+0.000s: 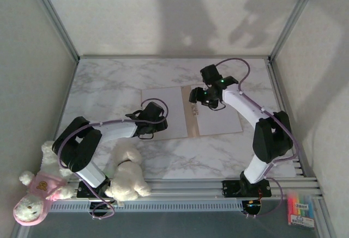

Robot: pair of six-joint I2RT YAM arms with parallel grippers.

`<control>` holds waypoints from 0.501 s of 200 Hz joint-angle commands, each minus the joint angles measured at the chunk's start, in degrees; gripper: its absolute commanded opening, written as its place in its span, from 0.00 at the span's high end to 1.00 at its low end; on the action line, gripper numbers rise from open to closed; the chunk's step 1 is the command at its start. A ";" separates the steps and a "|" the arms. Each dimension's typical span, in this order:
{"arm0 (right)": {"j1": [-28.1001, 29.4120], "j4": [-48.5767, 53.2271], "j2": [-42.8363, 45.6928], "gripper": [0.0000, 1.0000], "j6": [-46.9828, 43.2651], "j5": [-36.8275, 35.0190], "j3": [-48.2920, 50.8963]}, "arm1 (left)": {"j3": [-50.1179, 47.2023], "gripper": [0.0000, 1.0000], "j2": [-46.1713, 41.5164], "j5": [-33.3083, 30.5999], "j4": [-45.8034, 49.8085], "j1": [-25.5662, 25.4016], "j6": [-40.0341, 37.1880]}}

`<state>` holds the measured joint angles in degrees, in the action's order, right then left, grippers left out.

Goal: Put the files into the folder

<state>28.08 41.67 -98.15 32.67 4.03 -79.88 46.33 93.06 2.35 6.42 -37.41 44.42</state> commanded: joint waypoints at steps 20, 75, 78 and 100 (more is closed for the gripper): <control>2.06 5.55 -5.55 0.32 0.69 -5.78 -5.37 | -1.74 0.48 1.66 -0.02 0.14 1.50 -1.64; 3.13 8.66 -11.71 0.43 0.56 -7.04 -9.69 | -1.50 0.49 3.17 0.24 0.34 1.72 -2.18; 3.13 8.79 -11.98 0.44 0.51 -7.07 -9.87 | -1.43 0.49 3.31 0.31 0.42 1.75 -2.20; 3.13 9.15 -13.34 0.48 0.30 -6.54 -10.47 | -1.16 0.50 3.59 0.69 0.63 1.72 -2.42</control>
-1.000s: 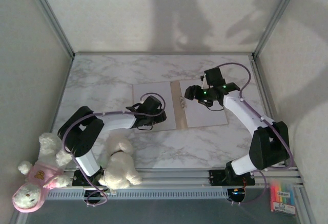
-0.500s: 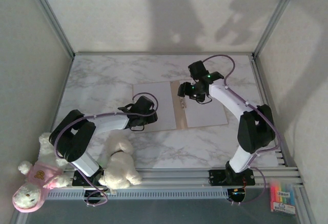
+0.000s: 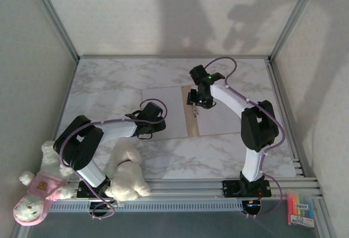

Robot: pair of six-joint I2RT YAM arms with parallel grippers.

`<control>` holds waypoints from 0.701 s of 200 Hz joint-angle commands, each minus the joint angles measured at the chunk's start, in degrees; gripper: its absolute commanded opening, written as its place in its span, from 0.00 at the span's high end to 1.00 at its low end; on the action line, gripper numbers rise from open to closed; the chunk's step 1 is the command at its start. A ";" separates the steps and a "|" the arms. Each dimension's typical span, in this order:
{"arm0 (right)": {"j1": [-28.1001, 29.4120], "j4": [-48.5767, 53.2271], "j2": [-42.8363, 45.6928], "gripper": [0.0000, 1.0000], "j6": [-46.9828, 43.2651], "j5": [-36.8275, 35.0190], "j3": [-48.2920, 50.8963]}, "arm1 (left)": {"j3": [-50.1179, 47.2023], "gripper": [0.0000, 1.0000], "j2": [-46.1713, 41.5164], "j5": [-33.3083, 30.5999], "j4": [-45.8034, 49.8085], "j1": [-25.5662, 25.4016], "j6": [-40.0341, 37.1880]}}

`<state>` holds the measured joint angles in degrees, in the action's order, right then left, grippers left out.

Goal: Put the files into the folder

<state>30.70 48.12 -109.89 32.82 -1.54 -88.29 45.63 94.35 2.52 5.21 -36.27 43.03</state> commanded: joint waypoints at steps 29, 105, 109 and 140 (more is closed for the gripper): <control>0.58 2.56 -2.34 0.53 0.14 -0.12 -2.07 | -0.28 0.50 2.69 0.19 2.41 0.59 -1.14; 0.60 2.31 -2.79 0.66 -0.21 0.71 -2.15 | -0.45 0.50 3.56 0.38 2.40 0.59 -1.06; 0.59 2.31 -2.79 0.66 -0.21 0.69 -2.08 | -0.44 0.51 3.56 0.38 2.49 0.59 -1.05; 0.59 1.98 -2.95 0.70 -0.21 1.49 -2.05 | -0.29 0.51 4.09 0.29 2.79 0.59 -1.01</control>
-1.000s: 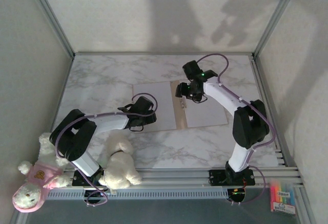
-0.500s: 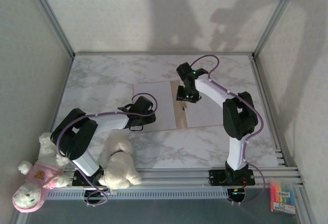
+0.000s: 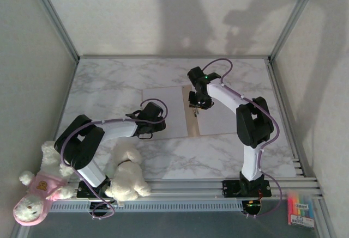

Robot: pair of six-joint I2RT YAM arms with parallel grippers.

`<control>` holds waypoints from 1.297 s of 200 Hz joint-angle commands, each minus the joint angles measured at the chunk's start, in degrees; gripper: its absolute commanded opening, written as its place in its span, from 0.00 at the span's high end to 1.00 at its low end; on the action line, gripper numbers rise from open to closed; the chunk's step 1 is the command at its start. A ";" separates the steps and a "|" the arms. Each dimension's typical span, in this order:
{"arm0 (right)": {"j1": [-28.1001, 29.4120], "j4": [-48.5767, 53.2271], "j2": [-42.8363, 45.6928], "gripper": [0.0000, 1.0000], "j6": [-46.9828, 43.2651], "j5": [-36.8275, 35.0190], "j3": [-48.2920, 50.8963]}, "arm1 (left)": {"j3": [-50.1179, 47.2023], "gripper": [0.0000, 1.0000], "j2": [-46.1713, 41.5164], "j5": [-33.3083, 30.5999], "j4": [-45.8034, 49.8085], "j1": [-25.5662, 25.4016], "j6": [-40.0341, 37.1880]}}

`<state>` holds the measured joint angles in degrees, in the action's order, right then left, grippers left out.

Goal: Put the files into the folder

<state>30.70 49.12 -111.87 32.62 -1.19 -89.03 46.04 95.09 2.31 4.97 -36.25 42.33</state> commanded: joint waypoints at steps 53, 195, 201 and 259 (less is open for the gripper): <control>0.59 1.67 -1.34 0.74 -0.17 0.94 -1.41 | -0.52 0.51 3.96 0.52 3.61 0.57 -0.18; 0.59 3.76 -2.93 0.72 -1.71 -0.21 -4.09 | -1.13 0.53 4.32 0.59 4.12 0.57 -0.43; 0.59 3.74 -2.91 0.73 -1.77 -0.29 -4.13 | -1.22 0.53 4.39 0.68 4.07 0.58 -0.35; 0.59 3.76 -3.44 0.81 -2.12 -1.01 -3.77 | -1.83 0.53 4.25 1.47 3.35 0.57 -0.07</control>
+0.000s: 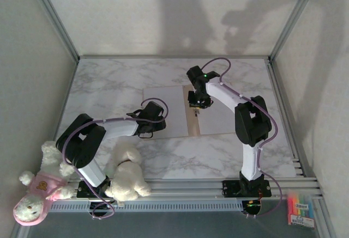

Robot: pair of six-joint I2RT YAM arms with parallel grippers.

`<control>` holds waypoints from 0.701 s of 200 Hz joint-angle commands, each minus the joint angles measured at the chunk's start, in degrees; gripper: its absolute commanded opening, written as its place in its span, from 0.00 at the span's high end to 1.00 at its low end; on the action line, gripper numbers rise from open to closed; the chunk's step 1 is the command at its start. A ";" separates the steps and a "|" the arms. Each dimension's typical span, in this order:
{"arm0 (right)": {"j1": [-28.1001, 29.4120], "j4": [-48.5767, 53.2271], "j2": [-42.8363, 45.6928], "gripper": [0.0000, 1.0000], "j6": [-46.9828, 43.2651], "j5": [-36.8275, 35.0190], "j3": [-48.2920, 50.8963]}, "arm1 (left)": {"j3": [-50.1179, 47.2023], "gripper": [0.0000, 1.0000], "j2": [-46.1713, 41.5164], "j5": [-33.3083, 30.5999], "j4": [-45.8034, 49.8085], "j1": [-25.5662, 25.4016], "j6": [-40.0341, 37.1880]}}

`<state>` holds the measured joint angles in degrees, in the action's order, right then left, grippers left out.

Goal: Put the files into the folder

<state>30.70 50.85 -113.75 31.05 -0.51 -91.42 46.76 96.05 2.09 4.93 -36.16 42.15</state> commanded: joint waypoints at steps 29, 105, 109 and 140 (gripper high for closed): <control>0.59 2.26 -1.78 0.84 -0.99 -1.82 -1.24 | -2.37 0.53 3.54 1.66 3.55 0.48 -0.05; 0.59 2.88 -2.44 0.91 -2.11 -1.92 -0.71 | -2.02 0.53 4.28 1.78 3.99 0.48 -0.12; 0.59 2.89 -2.39 0.91 -2.23 -2.06 -0.62 | -1.98 0.53 4.36 1.78 4.03 0.48 -0.10; 0.88 3.22 -2.17 0.96 -2.77 -3.53 -0.13 | -1.67 0.53 4.93 1.87 4.34 0.52 -0.06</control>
<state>30.87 51.92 -114.67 28.99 -1.45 -91.42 46.87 96.47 2.09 4.51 -36.12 42.13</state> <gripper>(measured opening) 0.087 0.469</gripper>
